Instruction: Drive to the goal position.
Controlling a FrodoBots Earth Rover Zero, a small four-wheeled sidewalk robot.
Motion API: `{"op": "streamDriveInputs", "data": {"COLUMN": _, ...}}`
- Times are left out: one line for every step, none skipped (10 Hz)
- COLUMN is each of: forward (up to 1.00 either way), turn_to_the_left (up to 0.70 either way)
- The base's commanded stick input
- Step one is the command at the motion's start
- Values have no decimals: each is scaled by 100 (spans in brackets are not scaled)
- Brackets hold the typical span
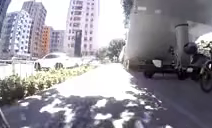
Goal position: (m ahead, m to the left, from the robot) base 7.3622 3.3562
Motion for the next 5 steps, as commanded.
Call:
{"op": "streamDriveInputs", "data": {"forward": 70, "turn_to_the_left": 0}}
{"op": "streamDriveInputs", "data": {"forward": 70, "turn_to_the_left": 0}}
{"op": "streamDriveInputs", "data": {"forward": 70, "turn_to_the_left": 0}}
{"op": "streamDriveInputs", "data": {"forward": 70, "turn_to_the_left": 0}}
{"op": "streamDriveInputs", "data": {"forward": 70, "turn_to_the_left": 0}}
